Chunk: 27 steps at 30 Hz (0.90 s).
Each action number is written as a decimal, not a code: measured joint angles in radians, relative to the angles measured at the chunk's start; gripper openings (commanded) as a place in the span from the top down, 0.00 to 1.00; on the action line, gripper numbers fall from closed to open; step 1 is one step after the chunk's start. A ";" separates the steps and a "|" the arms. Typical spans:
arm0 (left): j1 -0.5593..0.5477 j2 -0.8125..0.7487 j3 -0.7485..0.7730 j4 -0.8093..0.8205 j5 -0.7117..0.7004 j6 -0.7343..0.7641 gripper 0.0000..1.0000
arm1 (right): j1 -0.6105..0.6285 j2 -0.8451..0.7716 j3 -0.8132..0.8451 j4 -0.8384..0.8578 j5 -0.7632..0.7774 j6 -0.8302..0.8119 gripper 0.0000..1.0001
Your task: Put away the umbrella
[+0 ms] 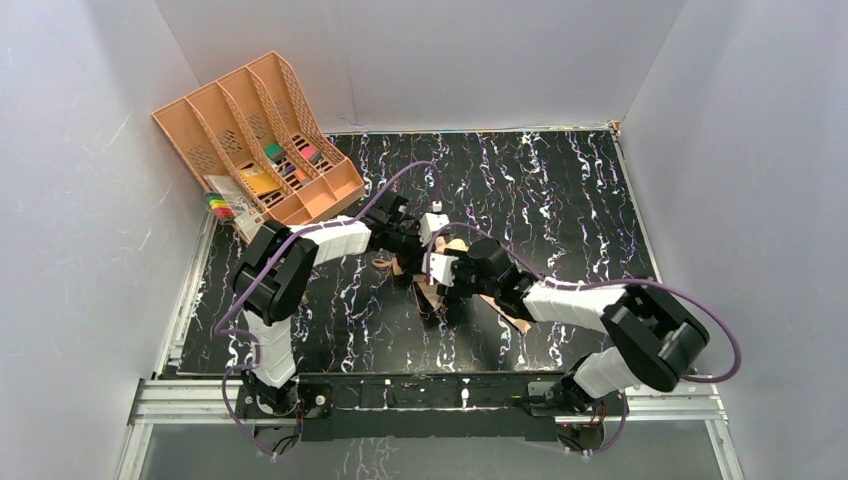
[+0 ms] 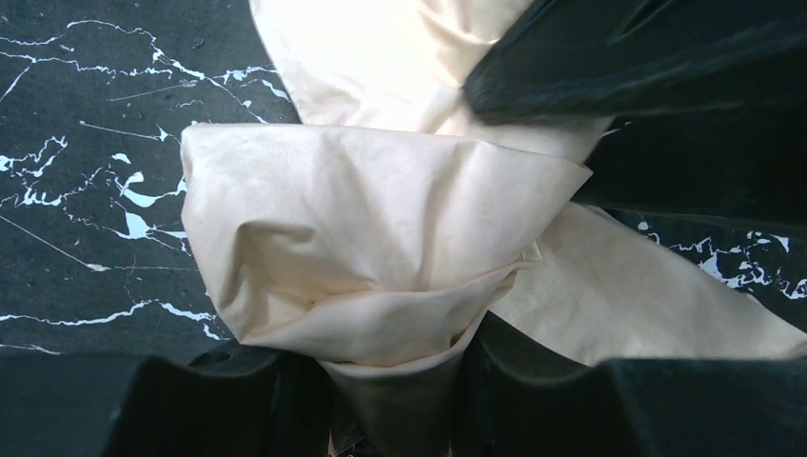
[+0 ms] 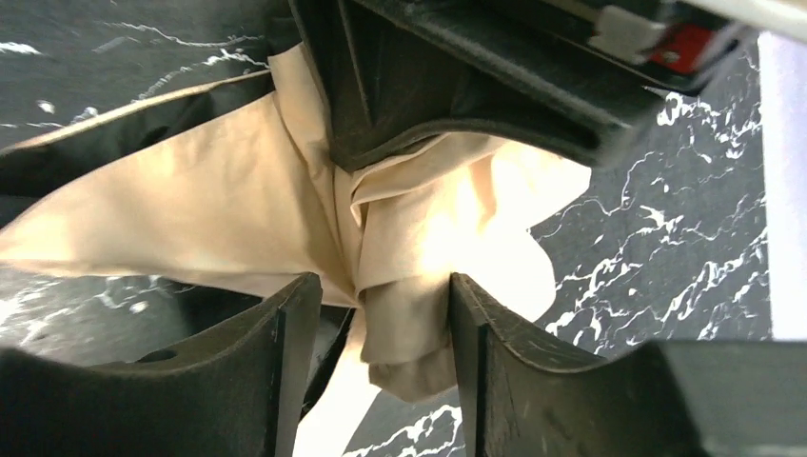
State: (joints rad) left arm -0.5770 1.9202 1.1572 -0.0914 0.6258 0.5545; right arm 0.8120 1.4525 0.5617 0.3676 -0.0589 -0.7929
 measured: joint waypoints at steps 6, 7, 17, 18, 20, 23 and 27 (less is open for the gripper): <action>-0.007 -0.026 -0.028 0.009 -0.040 -0.016 1.00 | 0.003 -0.156 0.049 -0.249 0.039 0.299 0.34; -0.007 -0.032 -0.034 0.009 -0.046 -0.017 1.00 | 0.003 -0.185 0.060 -0.303 0.056 0.375 0.34; -0.008 -0.082 -0.083 0.010 -0.115 -0.062 1.00 | -0.074 -0.192 0.130 -0.717 0.155 0.999 0.25; -0.008 -0.090 -0.090 0.009 -0.124 -0.065 1.00 | -0.094 -0.168 0.130 -0.751 0.160 1.035 0.24; -0.008 -0.102 -0.102 0.009 -0.134 -0.068 1.00 | -0.122 -0.127 0.132 -0.787 0.166 1.073 0.22; -0.008 -0.118 -0.117 0.008 -0.149 -0.069 1.00 | -0.170 -0.088 0.134 -0.830 0.190 1.110 0.20; -0.008 -0.129 -0.125 0.005 -0.160 -0.069 1.00 | -0.203 -0.086 0.158 -0.852 0.214 1.131 0.20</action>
State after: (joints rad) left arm -0.5846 1.7916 1.0321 -0.0860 0.4660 0.4850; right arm 0.6094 1.3663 0.7197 -0.4847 0.1551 0.3378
